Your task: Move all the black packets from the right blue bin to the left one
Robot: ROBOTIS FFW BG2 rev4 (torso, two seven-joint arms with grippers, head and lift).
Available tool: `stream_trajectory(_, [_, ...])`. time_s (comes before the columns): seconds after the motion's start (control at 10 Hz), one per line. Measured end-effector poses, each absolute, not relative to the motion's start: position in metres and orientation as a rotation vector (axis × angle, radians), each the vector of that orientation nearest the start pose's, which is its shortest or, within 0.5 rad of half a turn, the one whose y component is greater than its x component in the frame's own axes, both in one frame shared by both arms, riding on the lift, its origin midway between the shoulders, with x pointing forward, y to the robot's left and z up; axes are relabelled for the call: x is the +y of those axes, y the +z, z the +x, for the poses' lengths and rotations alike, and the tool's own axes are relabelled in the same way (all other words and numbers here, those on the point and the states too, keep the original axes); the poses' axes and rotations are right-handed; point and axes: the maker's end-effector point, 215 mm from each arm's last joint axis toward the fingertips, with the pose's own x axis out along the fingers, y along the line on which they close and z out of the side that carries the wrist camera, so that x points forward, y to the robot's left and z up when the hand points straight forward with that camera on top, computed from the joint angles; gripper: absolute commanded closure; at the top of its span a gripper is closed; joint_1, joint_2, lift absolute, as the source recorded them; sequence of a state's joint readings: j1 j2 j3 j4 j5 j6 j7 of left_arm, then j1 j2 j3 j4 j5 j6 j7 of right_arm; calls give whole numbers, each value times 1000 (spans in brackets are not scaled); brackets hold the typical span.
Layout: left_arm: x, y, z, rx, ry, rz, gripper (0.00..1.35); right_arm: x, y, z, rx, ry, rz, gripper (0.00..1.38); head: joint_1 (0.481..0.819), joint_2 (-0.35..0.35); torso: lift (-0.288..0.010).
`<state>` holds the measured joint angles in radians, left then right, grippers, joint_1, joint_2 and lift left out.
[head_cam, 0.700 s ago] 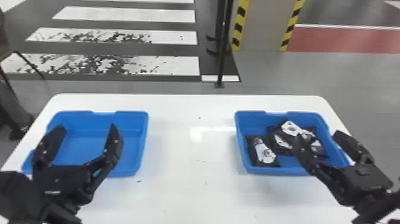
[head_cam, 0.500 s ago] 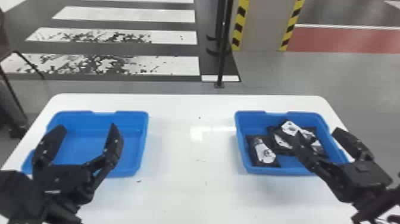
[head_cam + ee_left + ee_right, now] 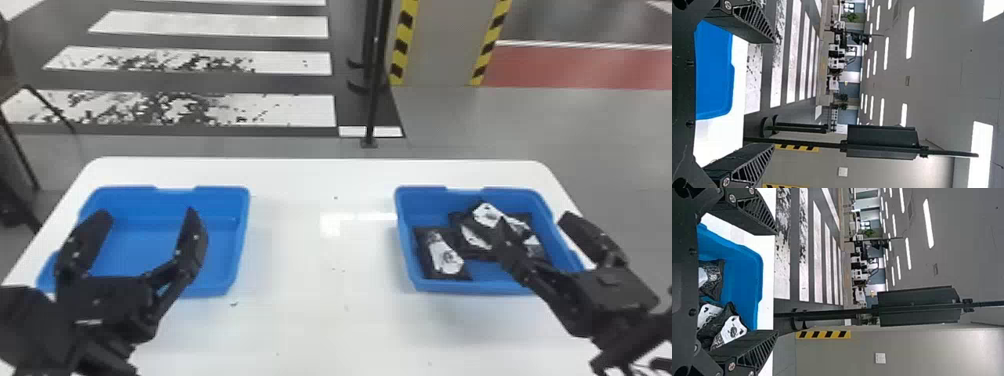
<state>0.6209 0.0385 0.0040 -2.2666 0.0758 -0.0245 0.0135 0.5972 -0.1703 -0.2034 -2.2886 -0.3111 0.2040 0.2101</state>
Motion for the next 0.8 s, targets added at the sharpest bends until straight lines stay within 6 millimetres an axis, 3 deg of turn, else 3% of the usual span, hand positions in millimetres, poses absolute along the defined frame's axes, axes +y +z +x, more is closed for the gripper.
stream_trajectory(0.4, [232, -262, 416, -94, -10, -39, 91, -268, -282, 425, 71, 185, 47, 134, 695, -49, -140])
stream_trajectory(0.6, [232, -261, 416, -94, -11, -40, 90, -268, -287, 436, 117, 186, 41, 134, 695, -47, -140])
stream_trajectory(0.7, [232, -262, 416, -93, -11, -41, 90, -268, -299, 443, 177, 183, 43, 134, 695, -48, -140])
stream_trajectory(0.8, [232, -262, 416, -91, -11, -42, 90, -270, -323, 449, 286, 183, 45, 131, 695, -48, -140])
